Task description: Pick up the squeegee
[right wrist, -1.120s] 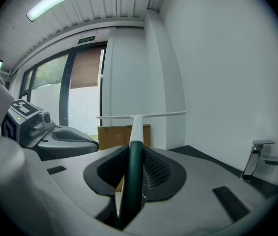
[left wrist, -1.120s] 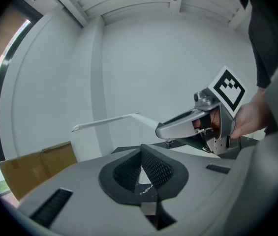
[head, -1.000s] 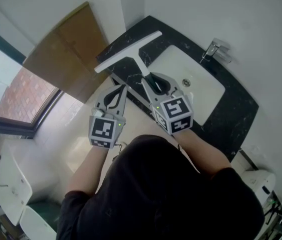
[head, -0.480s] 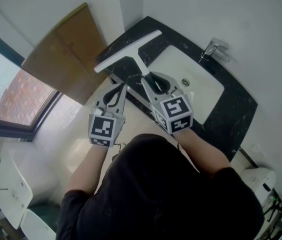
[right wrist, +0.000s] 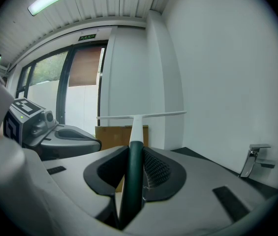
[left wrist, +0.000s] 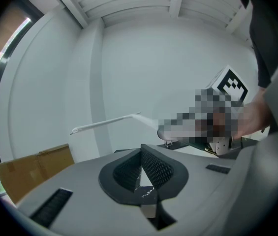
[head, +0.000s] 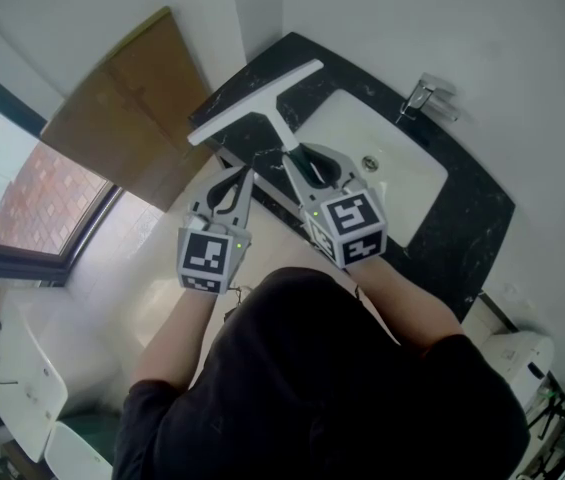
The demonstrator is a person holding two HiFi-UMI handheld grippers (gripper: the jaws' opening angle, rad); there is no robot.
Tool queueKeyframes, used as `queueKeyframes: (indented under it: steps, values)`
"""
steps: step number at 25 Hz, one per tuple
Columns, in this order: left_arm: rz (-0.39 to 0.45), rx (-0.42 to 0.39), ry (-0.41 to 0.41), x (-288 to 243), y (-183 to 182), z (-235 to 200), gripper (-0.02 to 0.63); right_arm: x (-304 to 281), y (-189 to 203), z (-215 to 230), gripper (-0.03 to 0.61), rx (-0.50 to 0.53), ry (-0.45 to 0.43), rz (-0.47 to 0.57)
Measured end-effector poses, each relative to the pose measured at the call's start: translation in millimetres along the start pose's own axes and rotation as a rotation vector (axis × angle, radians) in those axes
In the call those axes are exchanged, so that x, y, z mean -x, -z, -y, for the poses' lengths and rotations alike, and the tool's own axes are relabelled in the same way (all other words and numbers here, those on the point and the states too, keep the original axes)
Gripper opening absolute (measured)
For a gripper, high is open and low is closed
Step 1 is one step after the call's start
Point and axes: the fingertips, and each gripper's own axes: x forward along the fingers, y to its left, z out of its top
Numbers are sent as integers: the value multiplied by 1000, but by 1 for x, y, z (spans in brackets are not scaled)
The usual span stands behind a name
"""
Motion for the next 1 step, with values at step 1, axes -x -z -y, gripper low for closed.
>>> queueKeyframes:
  steps: [1]
  values:
    - [-2,3,-2,0,0,0,8,0,0,0,100,-1,0,0]
